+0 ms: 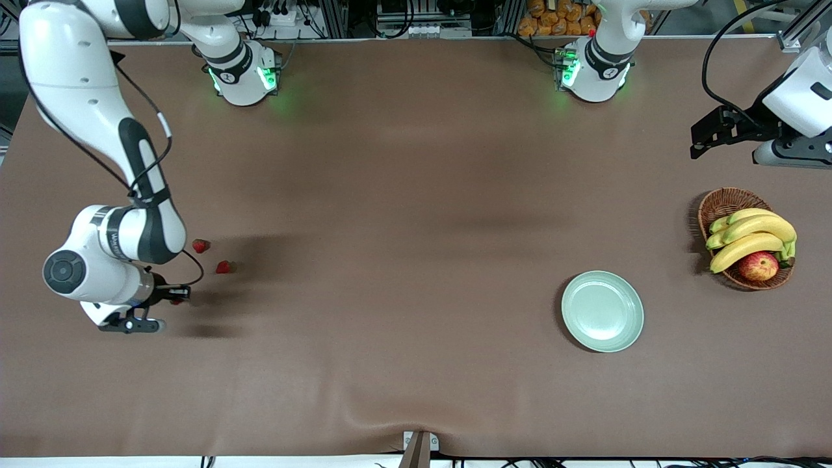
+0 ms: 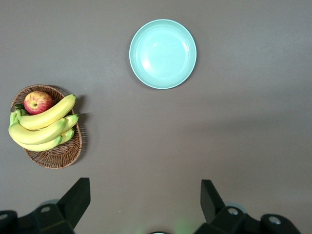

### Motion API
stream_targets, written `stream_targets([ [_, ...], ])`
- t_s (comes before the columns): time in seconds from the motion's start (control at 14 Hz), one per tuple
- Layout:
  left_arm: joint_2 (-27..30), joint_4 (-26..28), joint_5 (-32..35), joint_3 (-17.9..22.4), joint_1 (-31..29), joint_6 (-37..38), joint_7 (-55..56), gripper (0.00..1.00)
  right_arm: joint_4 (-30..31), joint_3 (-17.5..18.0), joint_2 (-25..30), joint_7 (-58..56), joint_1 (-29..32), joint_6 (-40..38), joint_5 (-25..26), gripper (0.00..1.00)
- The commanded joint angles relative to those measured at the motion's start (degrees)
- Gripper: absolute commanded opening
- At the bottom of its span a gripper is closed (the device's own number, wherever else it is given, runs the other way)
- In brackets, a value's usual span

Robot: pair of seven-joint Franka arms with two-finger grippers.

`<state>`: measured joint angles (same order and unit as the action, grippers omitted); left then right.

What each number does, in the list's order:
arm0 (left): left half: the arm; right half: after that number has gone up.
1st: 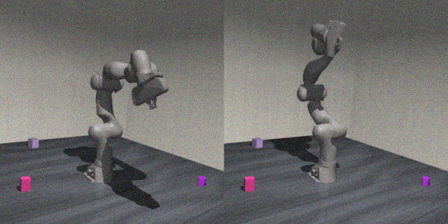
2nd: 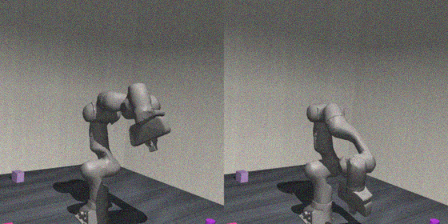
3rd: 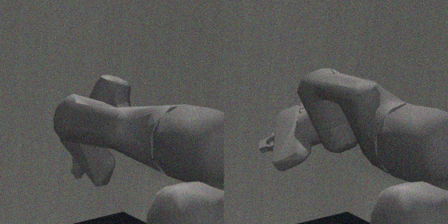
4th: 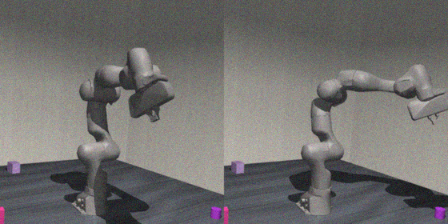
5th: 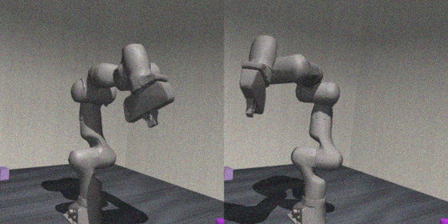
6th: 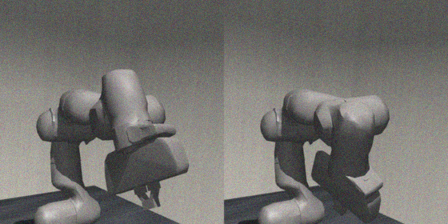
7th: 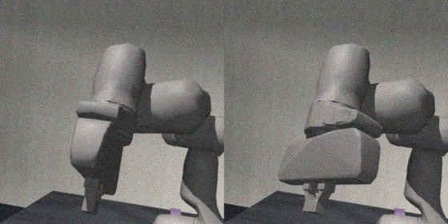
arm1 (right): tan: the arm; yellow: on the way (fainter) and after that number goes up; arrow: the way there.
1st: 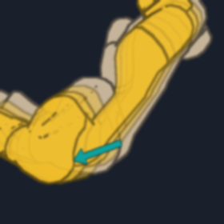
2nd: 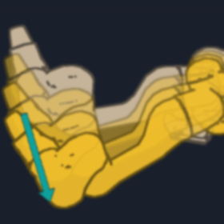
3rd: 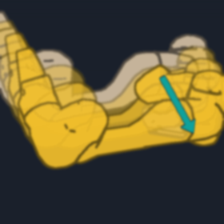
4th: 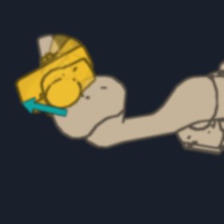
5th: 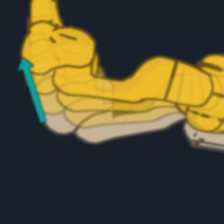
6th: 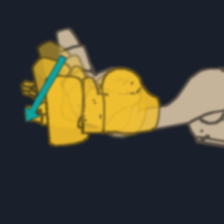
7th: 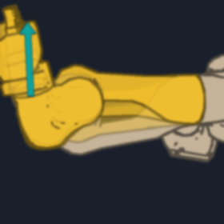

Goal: Collect all strawberries into plate
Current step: 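Grasp one strawberry with the right gripper and lift it, then set the strawberry mid-table with the right gripper while the left gripper approaches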

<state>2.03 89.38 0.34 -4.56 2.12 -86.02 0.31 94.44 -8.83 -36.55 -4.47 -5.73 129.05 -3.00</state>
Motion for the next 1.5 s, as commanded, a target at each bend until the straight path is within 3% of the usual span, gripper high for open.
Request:
stream_targets([
  [0.0, -0.01, -0.26, -1.31, 0.07, -0.36, -0.11, 0.3, 1.0, -2.58, 0.74, 2.54, 0.78, -5.59, -0.73, -0.69, 0.23],
  [0.21, -0.01, -0.26, -1.31, 0.07, -0.36, -0.11, 0.3, 1.0, -3.21, 1.28, 2.63, 3.83, -12.27, -0.3, -2.69, 0.23],
  [0.57, -0.01, -0.26, -1.31, 0.07, -0.36, -0.11, 0.39, 1.0, -3.04, 1.36, 1.75, 13.35, -23.26, -0.12, -18.43, 0.22],
  [1.0, -0.01, -0.35, -1.31, -0.01, -0.28, -0.11, 0.3, 1.0, -3.21, 1.62, -2.02, 13.26, -33.2, 2.85, -20.11, 0.23],
  [1.43, -1.41, -1.3, -0.87, 0.07, -0.19, -0.29, 0.65, 1.0, -3.21, 1.8, -4.84, 13.0, -37.95, 5.51, -22.05, 0.26],
])
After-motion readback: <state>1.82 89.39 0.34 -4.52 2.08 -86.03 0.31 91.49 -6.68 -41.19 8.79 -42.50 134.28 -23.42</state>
